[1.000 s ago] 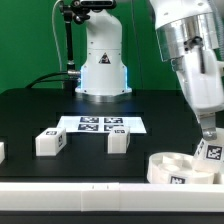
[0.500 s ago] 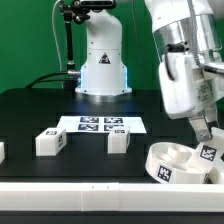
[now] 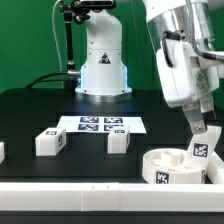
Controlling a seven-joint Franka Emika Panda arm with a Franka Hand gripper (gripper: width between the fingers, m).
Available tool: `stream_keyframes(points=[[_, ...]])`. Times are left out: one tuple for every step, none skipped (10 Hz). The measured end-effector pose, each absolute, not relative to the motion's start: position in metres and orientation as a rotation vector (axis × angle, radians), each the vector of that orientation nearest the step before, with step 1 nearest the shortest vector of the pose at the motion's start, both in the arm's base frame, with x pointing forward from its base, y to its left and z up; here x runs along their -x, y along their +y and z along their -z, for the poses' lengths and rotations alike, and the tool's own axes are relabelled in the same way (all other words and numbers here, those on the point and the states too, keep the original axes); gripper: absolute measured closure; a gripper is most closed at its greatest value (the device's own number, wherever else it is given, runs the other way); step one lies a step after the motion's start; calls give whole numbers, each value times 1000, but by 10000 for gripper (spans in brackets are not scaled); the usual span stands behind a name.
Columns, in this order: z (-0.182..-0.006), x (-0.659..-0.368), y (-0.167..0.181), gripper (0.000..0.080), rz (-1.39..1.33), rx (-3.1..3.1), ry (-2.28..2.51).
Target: Assemble stool
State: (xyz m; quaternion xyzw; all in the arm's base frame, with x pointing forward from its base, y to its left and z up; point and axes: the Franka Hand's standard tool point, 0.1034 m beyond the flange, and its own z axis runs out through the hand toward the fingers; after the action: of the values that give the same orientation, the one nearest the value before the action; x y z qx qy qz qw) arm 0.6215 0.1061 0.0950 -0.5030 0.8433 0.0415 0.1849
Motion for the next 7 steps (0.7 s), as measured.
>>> stream_keyframes(points=[[-102,-620,99,153,-90,1486,2328],[-108,-620,90,153,-66,1559,2276],[-113,-622,74,153,-29,1644,2211],[-114,-622,67,151,-32,1637,2221],[-113,-621,71,151,-35,1644,2217],[-113,-621,71,151,-35,1646,2216],[-113,-621,71,151,-34,1645,2217]])
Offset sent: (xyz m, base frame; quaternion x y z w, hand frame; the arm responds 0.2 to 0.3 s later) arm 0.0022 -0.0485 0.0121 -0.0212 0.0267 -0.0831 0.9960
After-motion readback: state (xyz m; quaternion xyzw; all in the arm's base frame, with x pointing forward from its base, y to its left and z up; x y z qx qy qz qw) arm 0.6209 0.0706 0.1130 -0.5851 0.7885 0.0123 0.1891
